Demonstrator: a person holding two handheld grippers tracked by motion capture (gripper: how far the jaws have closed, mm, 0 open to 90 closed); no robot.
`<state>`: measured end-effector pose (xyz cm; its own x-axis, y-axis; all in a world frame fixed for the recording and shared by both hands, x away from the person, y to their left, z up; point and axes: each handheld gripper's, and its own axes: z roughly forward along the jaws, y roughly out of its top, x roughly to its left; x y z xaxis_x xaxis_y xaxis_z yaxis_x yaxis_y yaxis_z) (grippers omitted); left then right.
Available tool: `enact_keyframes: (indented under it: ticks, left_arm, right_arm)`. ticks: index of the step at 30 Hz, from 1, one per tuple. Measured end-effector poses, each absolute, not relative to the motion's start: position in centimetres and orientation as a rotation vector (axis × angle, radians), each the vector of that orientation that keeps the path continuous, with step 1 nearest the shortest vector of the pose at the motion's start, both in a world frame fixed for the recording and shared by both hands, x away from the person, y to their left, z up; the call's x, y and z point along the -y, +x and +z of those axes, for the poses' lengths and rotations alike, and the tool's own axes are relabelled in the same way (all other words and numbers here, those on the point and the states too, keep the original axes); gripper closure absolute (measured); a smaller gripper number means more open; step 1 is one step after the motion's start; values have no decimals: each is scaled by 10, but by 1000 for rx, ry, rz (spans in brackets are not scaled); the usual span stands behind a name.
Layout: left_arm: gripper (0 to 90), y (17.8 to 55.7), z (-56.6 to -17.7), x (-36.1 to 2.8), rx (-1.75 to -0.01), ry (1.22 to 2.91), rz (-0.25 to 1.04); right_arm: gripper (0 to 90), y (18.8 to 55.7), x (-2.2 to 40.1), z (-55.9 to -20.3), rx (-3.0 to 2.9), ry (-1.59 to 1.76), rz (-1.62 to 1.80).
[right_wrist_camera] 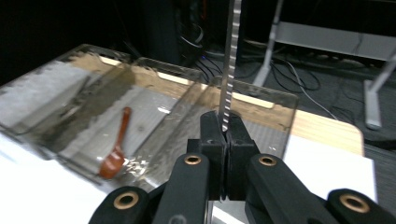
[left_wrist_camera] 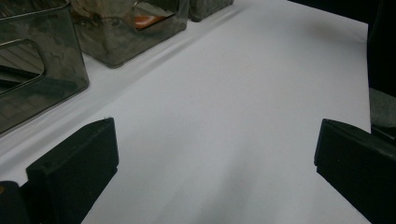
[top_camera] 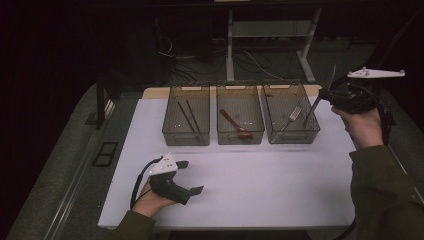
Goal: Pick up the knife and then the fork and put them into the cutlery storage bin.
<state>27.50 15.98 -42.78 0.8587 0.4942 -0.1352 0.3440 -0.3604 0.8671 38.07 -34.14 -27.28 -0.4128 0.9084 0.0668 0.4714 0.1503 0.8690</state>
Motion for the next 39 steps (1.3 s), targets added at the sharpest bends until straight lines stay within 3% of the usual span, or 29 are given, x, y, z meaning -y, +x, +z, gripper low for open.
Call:
enact_keyframes:
  ticks: [16, 39]
  left_arm:
    - [0, 274, -429, -157, -587, 1990, 146]
    - [0, 275, -430, -157, -573, 2000, 137]
  right_arm:
    - [886, 435, 342, -320, -2135, 1421, 882]
    - [853, 480, 301, -372, -2138, 1448, 904]
